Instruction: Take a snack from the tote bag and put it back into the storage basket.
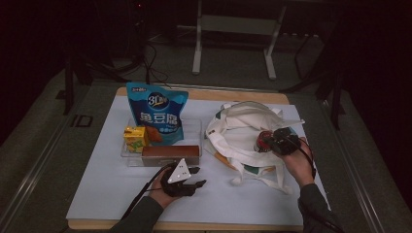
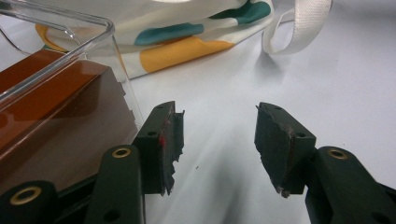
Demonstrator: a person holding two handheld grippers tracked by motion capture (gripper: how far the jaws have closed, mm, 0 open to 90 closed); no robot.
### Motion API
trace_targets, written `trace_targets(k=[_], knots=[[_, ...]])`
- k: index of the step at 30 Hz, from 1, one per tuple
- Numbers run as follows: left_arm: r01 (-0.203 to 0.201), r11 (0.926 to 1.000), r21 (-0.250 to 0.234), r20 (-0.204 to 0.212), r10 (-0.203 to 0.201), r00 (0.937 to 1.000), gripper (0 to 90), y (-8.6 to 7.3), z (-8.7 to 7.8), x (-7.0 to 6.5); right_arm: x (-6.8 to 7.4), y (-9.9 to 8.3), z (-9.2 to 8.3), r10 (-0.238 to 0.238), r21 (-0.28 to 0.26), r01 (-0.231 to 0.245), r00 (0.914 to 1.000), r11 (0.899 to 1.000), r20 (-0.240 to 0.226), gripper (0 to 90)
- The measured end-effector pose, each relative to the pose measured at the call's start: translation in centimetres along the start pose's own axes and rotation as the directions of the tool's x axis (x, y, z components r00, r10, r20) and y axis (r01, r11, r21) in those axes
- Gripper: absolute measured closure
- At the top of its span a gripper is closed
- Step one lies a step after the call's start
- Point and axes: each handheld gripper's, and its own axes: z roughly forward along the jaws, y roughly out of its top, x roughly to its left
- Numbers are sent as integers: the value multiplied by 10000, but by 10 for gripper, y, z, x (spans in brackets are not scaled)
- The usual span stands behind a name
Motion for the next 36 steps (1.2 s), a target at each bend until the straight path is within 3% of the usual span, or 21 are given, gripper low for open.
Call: trace_targets(k=[21, 31, 36], knots=[[-22, 10000, 29, 4, 22, 10000, 486, 0, 0, 0, -24, -27, -6, 453, 488, -490, 9961, 9976, 752, 899], [-40, 10000, 48, -4, 40, 10000, 484, 0, 0, 0, -22, -28, -4, 398, 713, -457, 9958, 9964, 821, 900], [-35, 10000, 45, 4, 35, 10000, 484, 0, 0, 0, -13, -25, 4, 33, 876, -92, 9978, 9961, 667, 900]])
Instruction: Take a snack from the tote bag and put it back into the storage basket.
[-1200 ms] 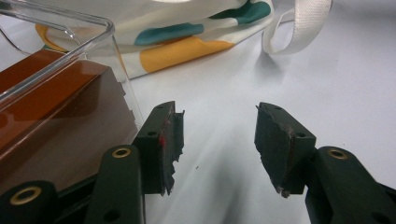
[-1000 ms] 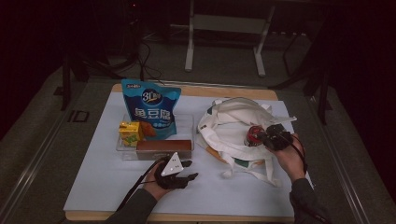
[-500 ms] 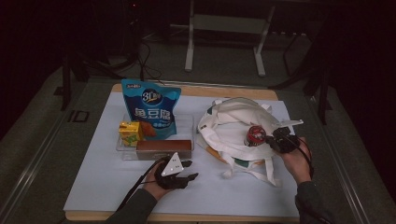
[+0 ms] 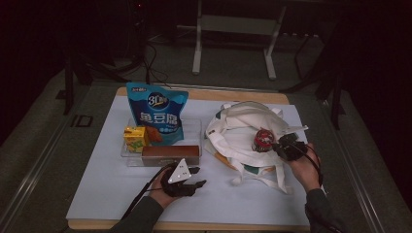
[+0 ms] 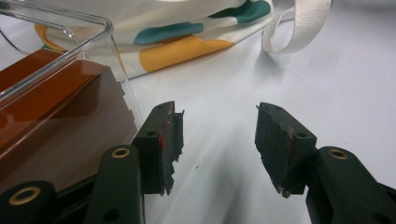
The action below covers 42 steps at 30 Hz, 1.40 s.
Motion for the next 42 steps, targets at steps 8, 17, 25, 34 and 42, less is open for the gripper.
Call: trace_targets(k=[8, 17, 25, 34, 42], knots=[[0, 10000, -3, 12, 0, 10000, 484, 0, 0, 0, 14, 11, 5, -294, -94, 291, 9991, 9995, -302, 900], [3, 10000, 5, 12, -3, 10000, 482, 0, 0, 0, 24, 24, 8, -605, -189, 595, 9964, 9980, -594, 899], [-6, 10000, 3, 11, 6, 10000, 482, 0, 0, 0, 29, 32, 14, -619, -181, 609, 9963, 9980, -594, 884], [0, 10000, 4, 13, 0, 10000, 480, 0, 0, 0, 26, 46, 5, -452, -421, 425, 9968, 9982, -658, 725], [2, 10000, 11, 16, -2, 10000, 480, 0, 0, 0, 20, 57, 5, -447, -175, 443, 9988, 9989, -222, 573]])
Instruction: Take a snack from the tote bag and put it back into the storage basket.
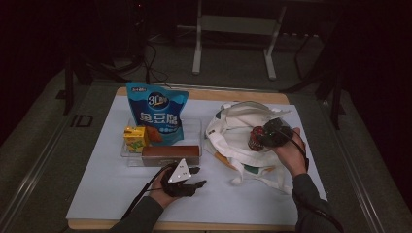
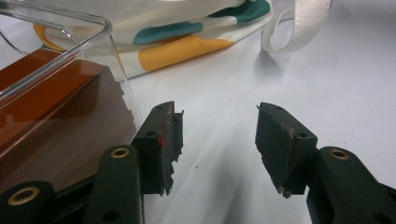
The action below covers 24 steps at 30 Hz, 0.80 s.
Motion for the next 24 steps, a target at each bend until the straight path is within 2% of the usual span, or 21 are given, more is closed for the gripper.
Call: trace_targets(k=[4, 7, 10, 12, 17, 24], knots=[[-13, 10000, 19, -6, 13, 10000, 480, 0, 0, 0, -2, 1, 2, 72, 71, -73, 9999, 9999, 82, 515], [-18, 10000, 26, -9, 18, 10000, 480, 0, 0, 0, -7, 1, 4, 416, -12, -416, 9989, 9991, 196, 459], [-14, 10000, 26, -5, 14, 10000, 480, 0, 0, 0, -8, 0, 6, 485, 9, -485, 9986, 9988, 217, 424], [-10, 10000, 29, -3, 10, 10000, 480, 0, 0, 0, -10, 2, 8, 550, 121, -553, 9982, 9984, 219, 372], [-22, 10000, 40, -9, 22, 10000, 480, 0, 0, 0, -12, 4, 14, 616, 427, -630, 9975, 9971, 346, 307], [-19, 10000, 48, 6, 19, 10000, 479, 0, 0, 0, -10, 5, 23, 610, 740, -632, 9976, 9952, 319, 250]])
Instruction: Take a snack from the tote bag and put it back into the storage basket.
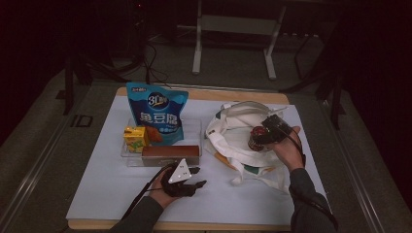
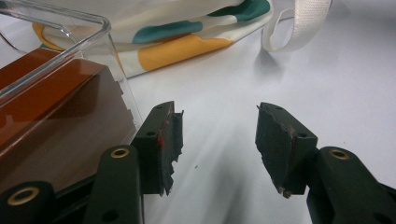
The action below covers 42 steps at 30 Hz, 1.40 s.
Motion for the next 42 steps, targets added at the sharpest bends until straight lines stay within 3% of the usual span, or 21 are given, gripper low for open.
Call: trace_targets(k=[13, 27, 42], knots=[[7, 10000, 23, 4, -7, 10000, 478, 0, 0, 0, -4, 0, 14, 323, 533, -313, 9993, 9981, -175, 227], [-18, 10000, 19, 18, 18, 10000, 477, 0, 0, 0, -2, 3, 26, 429, 988, -421, 9991, 9942, -55, 239], [-21, 10000, 43, 13, 21, 10000, 476, 0, 0, 0, -2, 3, 26, 529, 1046, -516, 9986, 9932, -96, 251]])
